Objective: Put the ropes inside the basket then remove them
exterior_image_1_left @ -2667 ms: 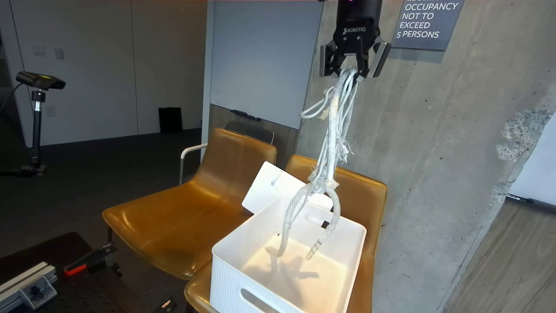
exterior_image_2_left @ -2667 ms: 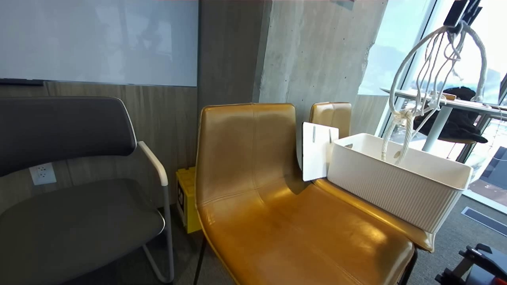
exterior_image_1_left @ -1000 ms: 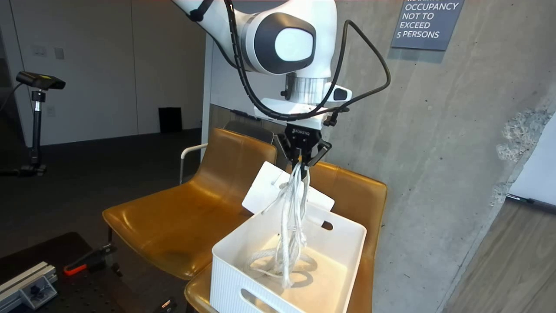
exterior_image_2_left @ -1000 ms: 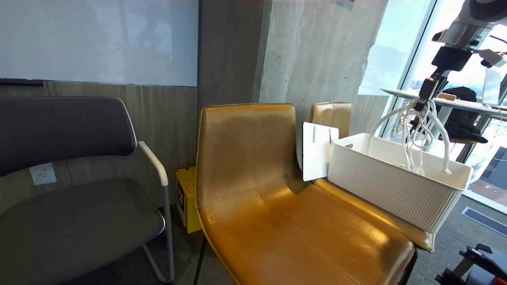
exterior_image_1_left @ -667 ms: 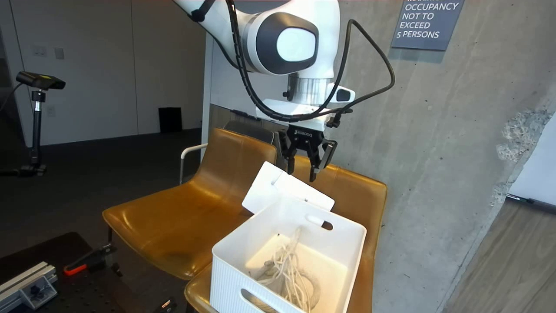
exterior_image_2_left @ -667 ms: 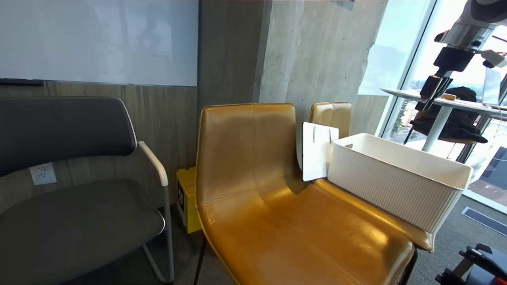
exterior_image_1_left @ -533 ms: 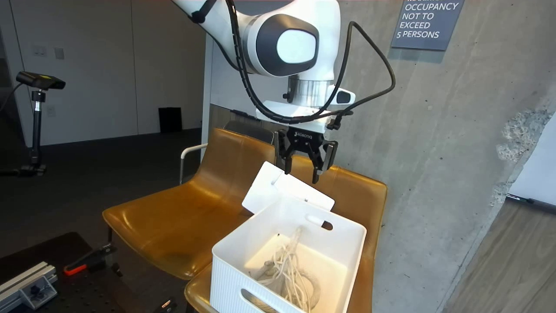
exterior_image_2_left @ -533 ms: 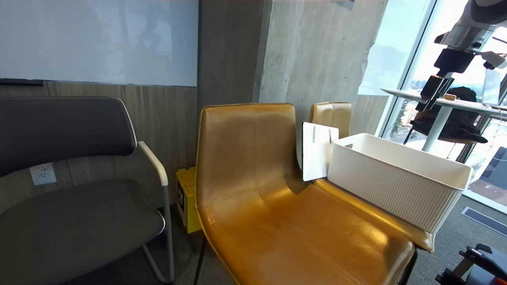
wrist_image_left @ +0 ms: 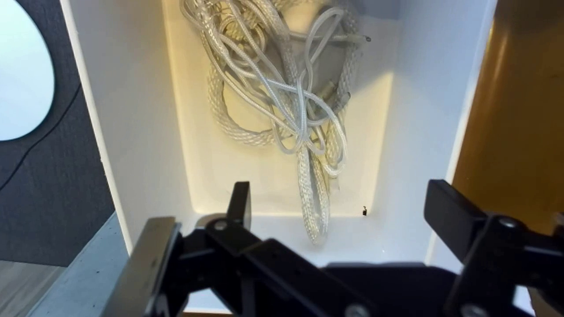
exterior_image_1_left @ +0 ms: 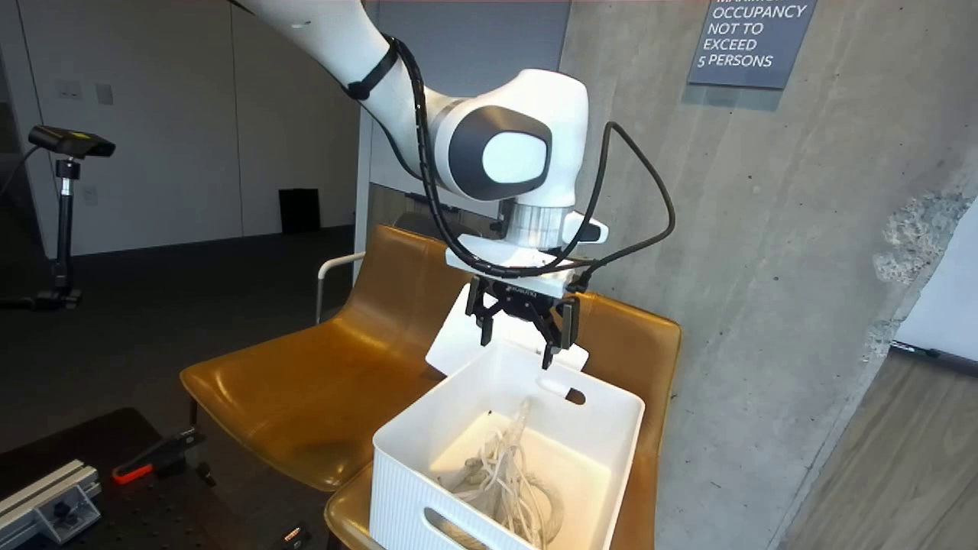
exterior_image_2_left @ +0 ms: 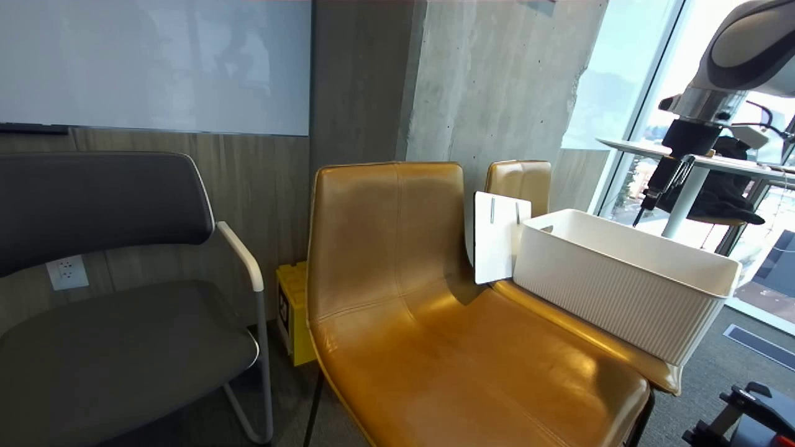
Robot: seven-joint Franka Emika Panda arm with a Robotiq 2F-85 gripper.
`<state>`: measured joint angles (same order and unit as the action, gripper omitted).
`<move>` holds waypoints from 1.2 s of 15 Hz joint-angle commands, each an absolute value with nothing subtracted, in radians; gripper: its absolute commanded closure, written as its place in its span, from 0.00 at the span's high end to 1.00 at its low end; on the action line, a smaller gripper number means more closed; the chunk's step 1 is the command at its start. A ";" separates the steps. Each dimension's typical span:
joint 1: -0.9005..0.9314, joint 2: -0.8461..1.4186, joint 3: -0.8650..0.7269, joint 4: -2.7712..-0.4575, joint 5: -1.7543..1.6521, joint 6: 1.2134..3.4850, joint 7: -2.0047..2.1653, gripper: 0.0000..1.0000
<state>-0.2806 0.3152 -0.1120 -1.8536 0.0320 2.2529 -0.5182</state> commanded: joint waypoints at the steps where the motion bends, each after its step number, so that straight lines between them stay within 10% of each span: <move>1: -0.296 0.397 -0.102 -1.841 0.044 2.301 -0.558 1.00; 18: -0.277 0.769 -0.125 -1.787 -0.208 2.530 -0.551 1.00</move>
